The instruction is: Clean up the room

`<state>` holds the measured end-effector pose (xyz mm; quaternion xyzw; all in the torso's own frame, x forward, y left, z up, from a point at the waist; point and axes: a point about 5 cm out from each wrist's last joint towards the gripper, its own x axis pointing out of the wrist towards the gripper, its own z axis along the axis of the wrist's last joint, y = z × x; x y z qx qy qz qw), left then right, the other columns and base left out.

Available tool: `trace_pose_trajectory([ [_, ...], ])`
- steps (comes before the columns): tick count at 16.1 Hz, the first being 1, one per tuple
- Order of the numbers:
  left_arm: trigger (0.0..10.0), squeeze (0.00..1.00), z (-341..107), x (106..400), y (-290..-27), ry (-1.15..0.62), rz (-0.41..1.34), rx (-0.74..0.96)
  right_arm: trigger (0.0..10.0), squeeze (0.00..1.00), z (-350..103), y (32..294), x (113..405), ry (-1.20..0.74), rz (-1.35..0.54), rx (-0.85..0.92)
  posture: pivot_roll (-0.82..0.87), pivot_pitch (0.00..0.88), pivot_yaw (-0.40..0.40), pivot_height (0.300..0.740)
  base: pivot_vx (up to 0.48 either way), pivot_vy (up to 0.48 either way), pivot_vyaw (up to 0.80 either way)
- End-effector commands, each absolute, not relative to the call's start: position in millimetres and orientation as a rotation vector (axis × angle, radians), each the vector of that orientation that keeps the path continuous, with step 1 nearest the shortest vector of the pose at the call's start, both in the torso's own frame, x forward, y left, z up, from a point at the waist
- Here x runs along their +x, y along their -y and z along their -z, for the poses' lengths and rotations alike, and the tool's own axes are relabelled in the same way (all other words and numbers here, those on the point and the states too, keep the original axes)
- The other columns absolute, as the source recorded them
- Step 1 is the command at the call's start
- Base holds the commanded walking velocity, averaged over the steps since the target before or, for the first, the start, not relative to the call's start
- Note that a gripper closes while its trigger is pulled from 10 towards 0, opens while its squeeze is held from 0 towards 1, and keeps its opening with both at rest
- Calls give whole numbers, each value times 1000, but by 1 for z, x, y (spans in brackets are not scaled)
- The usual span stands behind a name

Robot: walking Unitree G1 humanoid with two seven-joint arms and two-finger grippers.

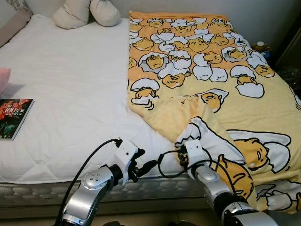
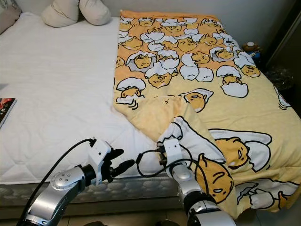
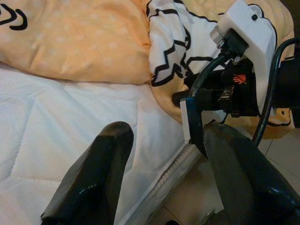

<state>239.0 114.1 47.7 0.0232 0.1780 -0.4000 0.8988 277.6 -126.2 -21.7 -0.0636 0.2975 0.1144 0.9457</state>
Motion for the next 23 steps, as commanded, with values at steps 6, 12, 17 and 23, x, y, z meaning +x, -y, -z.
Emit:
trace_pose_trajectory([
  [6, 10000, 0, -53, 243, -111, -346, 830, 48, 0, 0, 19, 105, 275, -587, -420, -51, 63, 7, -29, 740, 0, 0, 0],
  [12, 10000, 0, -39, 242, -147, -398, 744, 110, 0, 0, 24, 104, 265, -610, -541, -9, 59, 9, -24, 740, 0, 0, 0],
  [17, 10000, 0, -34, 239, -168, -408, 708, 119, 0, 0, 30, 100, 253, -644, -644, 2, 63, 9, -25, 740, 0, 0, 0],
  [23, 10000, 0, -32, 234, -183, -419, 731, 182, 0, 0, 34, 101, 245, -663, -717, -14, 64, 11, -23, 740, 0, 0, 0],
])
